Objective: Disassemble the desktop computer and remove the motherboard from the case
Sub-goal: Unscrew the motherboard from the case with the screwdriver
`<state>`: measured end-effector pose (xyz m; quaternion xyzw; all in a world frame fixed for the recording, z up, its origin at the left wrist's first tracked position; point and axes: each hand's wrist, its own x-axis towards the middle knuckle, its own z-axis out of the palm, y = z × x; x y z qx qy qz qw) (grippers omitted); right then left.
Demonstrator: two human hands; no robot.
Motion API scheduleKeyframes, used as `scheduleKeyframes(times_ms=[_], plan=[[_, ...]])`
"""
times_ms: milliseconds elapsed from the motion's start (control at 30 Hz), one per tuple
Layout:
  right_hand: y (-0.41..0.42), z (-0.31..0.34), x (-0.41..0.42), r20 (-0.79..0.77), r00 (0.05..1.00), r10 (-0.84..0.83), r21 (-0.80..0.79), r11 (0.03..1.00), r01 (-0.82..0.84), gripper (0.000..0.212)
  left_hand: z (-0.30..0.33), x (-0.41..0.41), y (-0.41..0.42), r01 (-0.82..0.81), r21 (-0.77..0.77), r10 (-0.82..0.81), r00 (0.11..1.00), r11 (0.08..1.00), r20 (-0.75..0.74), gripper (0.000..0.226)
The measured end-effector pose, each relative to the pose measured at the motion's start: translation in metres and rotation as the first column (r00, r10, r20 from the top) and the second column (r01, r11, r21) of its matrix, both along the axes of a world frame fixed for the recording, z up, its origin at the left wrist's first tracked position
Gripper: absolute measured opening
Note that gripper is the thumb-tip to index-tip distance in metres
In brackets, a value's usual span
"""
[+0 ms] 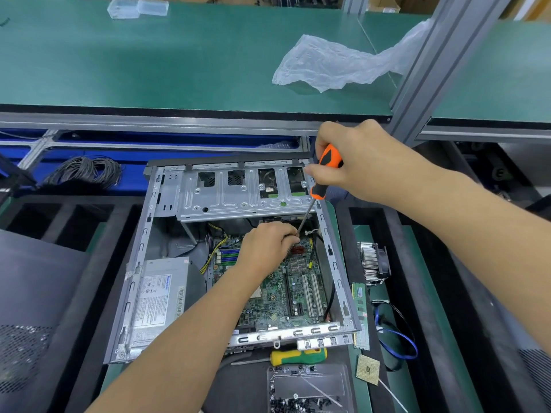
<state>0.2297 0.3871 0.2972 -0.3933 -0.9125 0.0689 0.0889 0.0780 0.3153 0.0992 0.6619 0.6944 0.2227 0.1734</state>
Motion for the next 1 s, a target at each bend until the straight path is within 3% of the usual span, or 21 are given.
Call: scheduleKeyframes(times_ms=[167,267,400,500,600,733,867,1000], plan=[[-0.002,0.000,0.000,0.006,1.000,0.005,0.012,1.000,-0.005,0.035,-0.001,-0.001,0.000,-0.004,0.009,0.004,1.000,1.000,0.002,0.019],[-0.005,0.003,-0.002,0.039,0.999,0.012,0.018,1.000,-0.012,0.048,-0.004,-0.002,-0.001,-0.004,0.016,0.003,1.000,1.000,0.008,0.017],[-0.011,0.015,-0.007,0.223,0.975,0.012,0.127,0.991,-0.042,0.067,-0.006,-0.002,-0.003,-0.005,0.039,0.005,1.000,0.999,0.013,0.016],[-0.012,0.025,-0.015,0.335,0.942,0.026,0.184,0.979,-0.092,0.056,-0.004,-0.003,-0.005,-0.021,0.028,0.020,0.999,0.999,0.051,0.015],[-0.010,0.030,-0.022,0.339,0.932,0.125,0.046,0.988,-0.150,0.039,-0.001,-0.007,-0.008,-0.082,-0.092,0.102,0.966,0.992,0.238,0.012],[-0.005,0.036,-0.030,0.317,0.923,0.218,-0.103,0.975,-0.195,0.034,0.006,-0.015,-0.019,-0.099,-0.380,0.303,0.795,0.920,0.525,0.024],[0.003,0.037,-0.030,0.324,0.924,0.205,-0.234,0.963,-0.132,0.033,0.010,-0.023,-0.029,-0.074,-0.529,0.497,0.473,0.845,0.727,0.018],[0.002,0.035,-0.031,0.411,0.911,0.034,-0.053,0.998,-0.013,0.067,0.010,-0.029,-0.033,-0.104,-0.605,0.611,0.227,0.790,0.759,0.025]])
